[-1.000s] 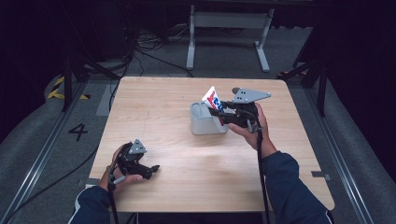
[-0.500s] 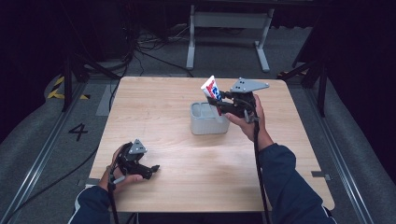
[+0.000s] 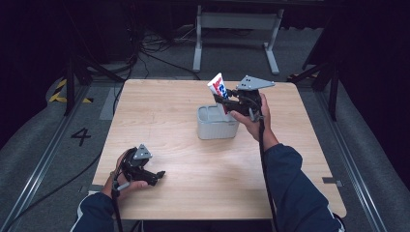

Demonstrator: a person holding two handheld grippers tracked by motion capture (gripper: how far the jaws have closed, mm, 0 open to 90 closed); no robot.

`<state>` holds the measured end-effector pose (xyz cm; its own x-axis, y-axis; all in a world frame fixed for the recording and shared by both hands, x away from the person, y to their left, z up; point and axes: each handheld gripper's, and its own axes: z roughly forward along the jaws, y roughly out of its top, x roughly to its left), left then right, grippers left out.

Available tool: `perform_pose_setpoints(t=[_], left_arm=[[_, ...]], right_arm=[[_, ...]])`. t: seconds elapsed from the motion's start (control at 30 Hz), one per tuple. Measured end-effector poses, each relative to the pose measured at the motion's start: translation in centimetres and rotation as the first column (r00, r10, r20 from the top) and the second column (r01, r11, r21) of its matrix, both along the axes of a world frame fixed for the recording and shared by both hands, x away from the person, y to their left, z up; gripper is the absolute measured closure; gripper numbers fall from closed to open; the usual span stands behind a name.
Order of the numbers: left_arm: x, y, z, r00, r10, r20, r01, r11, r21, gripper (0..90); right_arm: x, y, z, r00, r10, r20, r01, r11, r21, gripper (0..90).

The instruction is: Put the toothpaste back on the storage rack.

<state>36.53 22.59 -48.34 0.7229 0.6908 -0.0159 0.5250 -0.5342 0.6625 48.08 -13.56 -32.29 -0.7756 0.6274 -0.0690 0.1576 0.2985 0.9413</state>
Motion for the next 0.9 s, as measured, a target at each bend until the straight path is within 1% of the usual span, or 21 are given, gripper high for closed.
perform_pose_setpoints(t=[0.07,0.17,0.33,0.5,0.57,0.73,0.9], left_arm=[[0.0,0.0,0.0,1.0000,0.000,0.000,0.000,1.0000,0.000,0.4],[0.0,0.0,0.0,1.0000,0.000,0.000,0.000,1.0000,0.000,0.3],[0.0,0.0,0.0,1.0000,0.002,0.005,-0.002,1.0000,-0.001,0.3],[0.0,0.0,0.0,1.0000,0.002,0.005,-0.002,1.0000,-0.001,0.3],[0.0,0.0,0.0,1.0000,0.002,0.005,-0.002,1.0000,-0.001,0.4],[0.0,0.0,0.0,1.0000,0.001,0.005,-0.001,1.0000,-0.001,0.4],[0.0,0.0,0.0,1.0000,0.002,0.006,-0.002,1.0000,-0.002,0.3]], right_arm=[[0.2,0.1,-0.1,1.0000,-0.004,-0.004,0.004,1.000,0.004,64.0],[0.5,0.2,-0.2,0.9999,-0.012,0.003,0.012,1.000,0.000,64.0],[1.1,0.4,-0.4,0.9997,-0.024,-0.002,0.024,1.000,0.017,64.0],[1.6,0.9,-0.9,0.9997,-0.022,-0.009,0.022,1.000,0.007,64.0],[1.7,1.1,-1.0,0.9997,-0.025,-0.004,0.025,1.000,0.000,64.0],[2.1,1.3,-1.3,0.9996,-0.029,-0.008,0.029,1.000,-0.001,64.0],[2.5,1.4,-1.7,0.9991,-0.035,-0.023,0.035,0.999,0.003,64.0]])
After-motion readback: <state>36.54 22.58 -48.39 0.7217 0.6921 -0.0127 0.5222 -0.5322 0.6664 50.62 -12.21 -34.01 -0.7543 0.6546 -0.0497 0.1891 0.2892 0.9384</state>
